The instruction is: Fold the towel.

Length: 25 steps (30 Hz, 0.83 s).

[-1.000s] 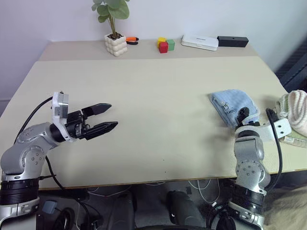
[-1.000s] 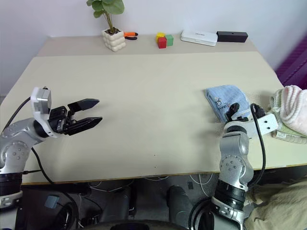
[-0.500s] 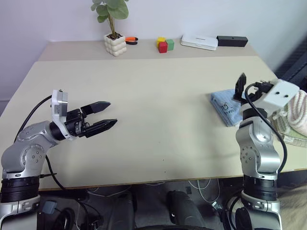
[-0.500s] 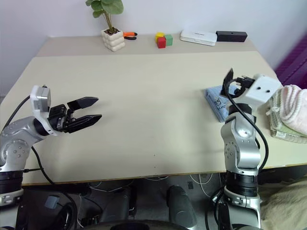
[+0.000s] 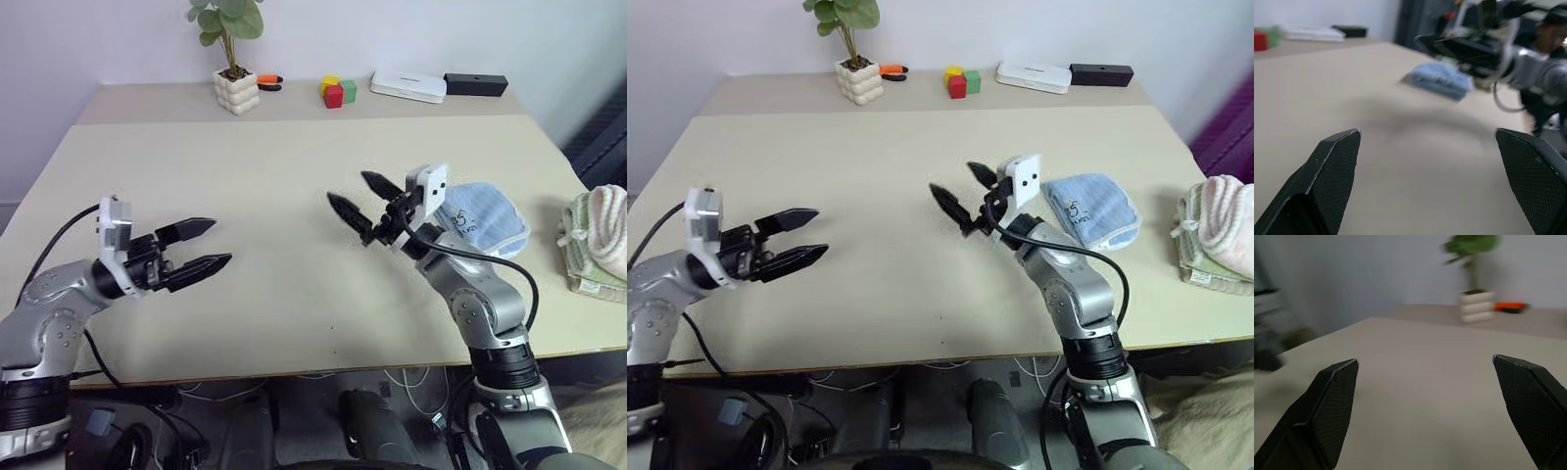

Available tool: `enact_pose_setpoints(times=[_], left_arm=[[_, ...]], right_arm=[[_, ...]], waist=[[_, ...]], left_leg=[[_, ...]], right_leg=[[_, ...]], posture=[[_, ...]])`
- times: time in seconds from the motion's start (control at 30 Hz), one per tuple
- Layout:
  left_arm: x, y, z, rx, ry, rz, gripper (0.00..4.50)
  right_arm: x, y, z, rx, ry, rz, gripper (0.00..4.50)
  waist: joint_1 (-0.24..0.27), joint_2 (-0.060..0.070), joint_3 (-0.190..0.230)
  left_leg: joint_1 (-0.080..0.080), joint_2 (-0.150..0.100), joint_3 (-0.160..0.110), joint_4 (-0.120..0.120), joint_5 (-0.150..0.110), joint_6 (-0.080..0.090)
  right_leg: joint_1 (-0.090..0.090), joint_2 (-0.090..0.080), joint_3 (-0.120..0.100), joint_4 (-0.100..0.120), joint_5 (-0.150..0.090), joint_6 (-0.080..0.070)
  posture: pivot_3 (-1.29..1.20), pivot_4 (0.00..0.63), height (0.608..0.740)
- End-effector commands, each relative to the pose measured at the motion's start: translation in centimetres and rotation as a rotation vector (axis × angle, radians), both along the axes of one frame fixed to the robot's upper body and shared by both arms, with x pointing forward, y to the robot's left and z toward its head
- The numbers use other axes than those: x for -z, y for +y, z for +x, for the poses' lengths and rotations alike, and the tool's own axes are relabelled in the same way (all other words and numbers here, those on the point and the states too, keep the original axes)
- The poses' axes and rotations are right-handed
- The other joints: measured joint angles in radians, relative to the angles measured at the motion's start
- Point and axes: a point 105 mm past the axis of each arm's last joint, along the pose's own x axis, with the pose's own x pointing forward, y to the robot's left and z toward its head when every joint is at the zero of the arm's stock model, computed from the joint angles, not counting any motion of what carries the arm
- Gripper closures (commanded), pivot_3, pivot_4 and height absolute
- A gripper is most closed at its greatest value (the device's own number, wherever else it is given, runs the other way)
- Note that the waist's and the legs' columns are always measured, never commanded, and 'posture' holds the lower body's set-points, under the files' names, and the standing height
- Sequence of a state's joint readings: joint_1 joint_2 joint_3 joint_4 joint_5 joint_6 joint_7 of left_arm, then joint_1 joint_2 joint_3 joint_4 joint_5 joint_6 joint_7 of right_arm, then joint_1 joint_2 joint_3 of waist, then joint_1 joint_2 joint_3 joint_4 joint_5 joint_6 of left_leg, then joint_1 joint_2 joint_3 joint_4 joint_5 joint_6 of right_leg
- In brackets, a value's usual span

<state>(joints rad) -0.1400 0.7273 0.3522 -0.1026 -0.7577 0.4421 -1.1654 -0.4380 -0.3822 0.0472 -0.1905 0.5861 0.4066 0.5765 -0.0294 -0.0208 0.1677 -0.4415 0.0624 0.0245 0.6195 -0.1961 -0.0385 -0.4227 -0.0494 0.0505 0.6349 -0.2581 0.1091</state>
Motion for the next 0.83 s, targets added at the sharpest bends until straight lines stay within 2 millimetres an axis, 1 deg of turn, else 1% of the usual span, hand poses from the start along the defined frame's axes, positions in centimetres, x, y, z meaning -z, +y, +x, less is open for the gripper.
enact_pose_setpoints(times=[0.03,0.1,0.17,0.2,0.23,0.27,0.3,0.4,0.5,0.67,0.73,0.83], left_arm=[[-1.0,0.3,-0.6,-0.046,-0.074,0.009,0.0],[-0.5,0.1,-1.1,-0.064,-0.071,0.003,0.0],[0.0,-0.4,-1.7,-0.078,-0.066,-0.003,0.0],[0.2,-0.3,-2.1,-0.086,-0.063,-0.003,0.0],[0.3,-0.6,-2.2,-0.089,-0.062,-0.002,0.0],[0.4,-0.6,-2.4,-0.097,-0.065,0.0,0.0],[0.6,-0.2,-2.8,-0.105,-0.064,-0.002,0.0],[0.8,-0.9,-2.7,-0.114,-0.067,-0.008,0.0],[1.0,-1.1,-2.6,-0.108,-0.068,-0.016,0.0],[1.6,-1.2,-2.1,-0.113,-0.071,-0.01,0.0],[1.4,-1.5,-2.0,-0.108,-0.082,-0.024,0.0],[1.5,-1.6,-1.9,-0.106,-0.089,-0.029,0.0]], right_arm=[[-0.7,0.5,-1.9,-0.188,-0.096,-0.079,0.02],[0.0,0.8,-2.1,-0.251,-0.107,-0.131,0.02],[-0.5,0.8,-2.2,-0.286,-0.153,-0.132,0.02],[-0.8,1.1,-2.3,-0.305,-0.181,-0.127,0.02],[-0.9,0.9,-2.3,-0.315,-0.198,-0.124,0.02],[-1.0,1.0,-2.4,-0.333,-0.2,-0.122,0.02],[-0.4,1.3,-2.4,-0.347,-0.191,-0.147,0.02],[0.5,0.3,-1.8,-0.329,-0.18,-0.215,0.02],[0.0,0.2,-1.5,-0.275,-0.193,-0.196,0.02],[0.4,-1.0,-1.3,-0.235,-0.186,-0.251,0.02],[0.1,-1.1,-1.3,-0.236,-0.189,-0.247,0.02],[-0.3,-0.4,-1.3,-0.245,-0.199,-0.236,0.02]], waist=[[0.009,0.0,0.0],[0.014,0.0,0.0],[0.015,0.0,0.0],[0.016,0.0,0.0],[0.016,0.0,0.0],[0.017,0.0,0.0],[0.016,0.0,0.0],[0.019,0.0,0.0],[0.018,0.0,0.0],[0.018,0.0,0.0],[0.018,0.0,0.0],[0.018,0.0,0.0]], left_leg=[[0.0,0.0,0.0,0.001,0.0,0.0],[0.0,0.001,0.001,0.002,0.0,0.0],[0.0,0.001,0.001,0.002,0.0,0.0],[0.0,0.001,0.001,0.003,0.0,0.0],[0.0,0.001,0.001,0.003,0.0,0.0],[0.0,0.001,0.001,0.003,0.0,0.0],[0.0,0.001,0.001,0.003,0.0,0.0],[0.0,0.001,0.001,0.003,0.0,0.0],[0.0,0.001,0.001,0.004,0.0,0.0],[0.0,0.001,0.001,0.004,0.0,0.0],[0.0,0.001,0.001,0.004,0.0,0.0],[0.0,0.001,0.001,0.004,0.0,0.0]], right_leg=[[0.0,0.0,0.0,0.0,0.0,-0.001],[0.0,0.0,0.0,0.0,0.0,-0.001],[0.001,0.0,0.0,0.0,0.0,-0.002],[0.001,0.0,0.0,-0.001,0.0,-0.002],[0.001,0.0,0.001,0.0,0.0,-0.002],[0.0,0.001,0.0,0.0,0.0,-0.002],[0.0,0.001,0.0,0.0,0.0,-0.002],[0.0,0.001,0.0,0.0,0.0,-0.002],[0.0,0.001,0.0,0.0,0.0,-0.002],[0.0,0.001,0.0,0.0,0.0,-0.002],[0.0,0.001,0.0,0.0,0.0,-0.002],[0.0,0.002,0.0,0.0,0.0,-0.002]], posture=[[0.0,0.15,0.74],[0.0,0.15,0.74],[0.0,0.15,0.74],[0.0,0.15,0.74],[0.0,0.15,0.74],[0.0,0.15,0.74],[0.0,0.15,0.74],[0.0,0.15,0.74],[0.0,0.15,0.74],[0.0,0.15,0.74],[0.0,0.15,0.74],[0.0,0.15,0.74]])
